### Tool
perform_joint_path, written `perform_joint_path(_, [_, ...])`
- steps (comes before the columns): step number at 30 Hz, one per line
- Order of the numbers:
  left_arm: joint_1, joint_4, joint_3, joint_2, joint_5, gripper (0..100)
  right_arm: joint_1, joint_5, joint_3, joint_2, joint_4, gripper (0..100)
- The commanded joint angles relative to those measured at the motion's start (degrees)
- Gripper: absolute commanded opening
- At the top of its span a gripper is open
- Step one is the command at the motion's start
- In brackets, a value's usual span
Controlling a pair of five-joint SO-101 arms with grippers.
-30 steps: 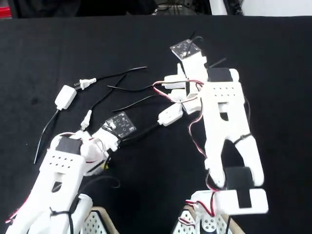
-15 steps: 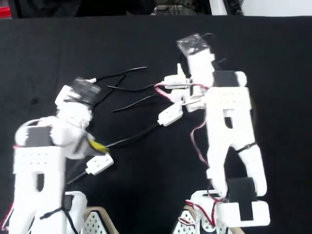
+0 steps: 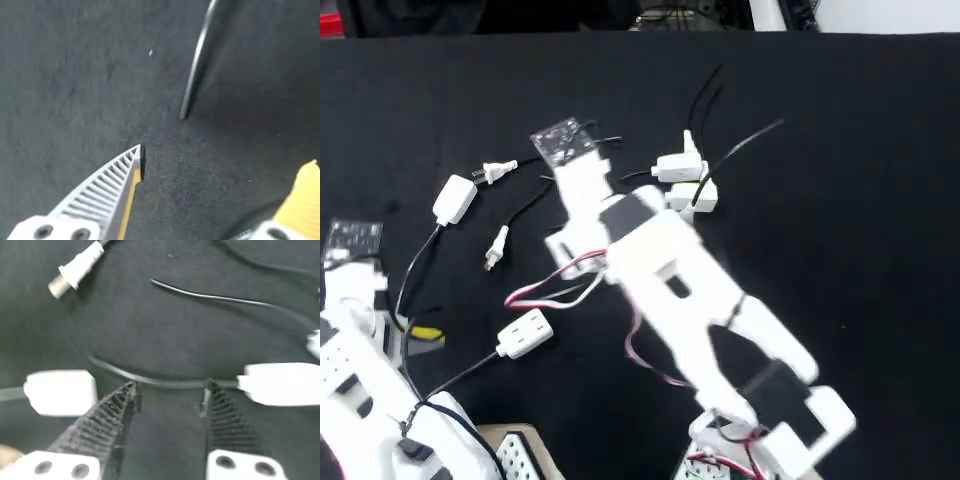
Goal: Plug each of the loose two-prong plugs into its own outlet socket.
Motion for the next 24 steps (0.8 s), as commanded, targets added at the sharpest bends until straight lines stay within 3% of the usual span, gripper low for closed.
perform_joint_path(1, [-2.24, -6.77, 4.35, -1.14, -0.70, 45, -5.36, -10.29, -0.66, 4.35, -10.46, 21.1])
perform_joint_path(7, [-1.80, -13.63, 8.75, -1.14, -0.70, 45, -9.23, -15.65, -4.97, 9.89, -15.38, 21.1])
perform_joint_path(14, [-2.07, -14.07, 7.96, -1.14, -0.44, 45, -9.41, -25.58, -7.87, 14.37, -21.36, 21.1])
perform_joint_path(24, [-1.80, -13.71, 8.22, -1.14, -0.35, 45, -10.11, -26.64, -7.87, 19.74, -31.91, 21.1])
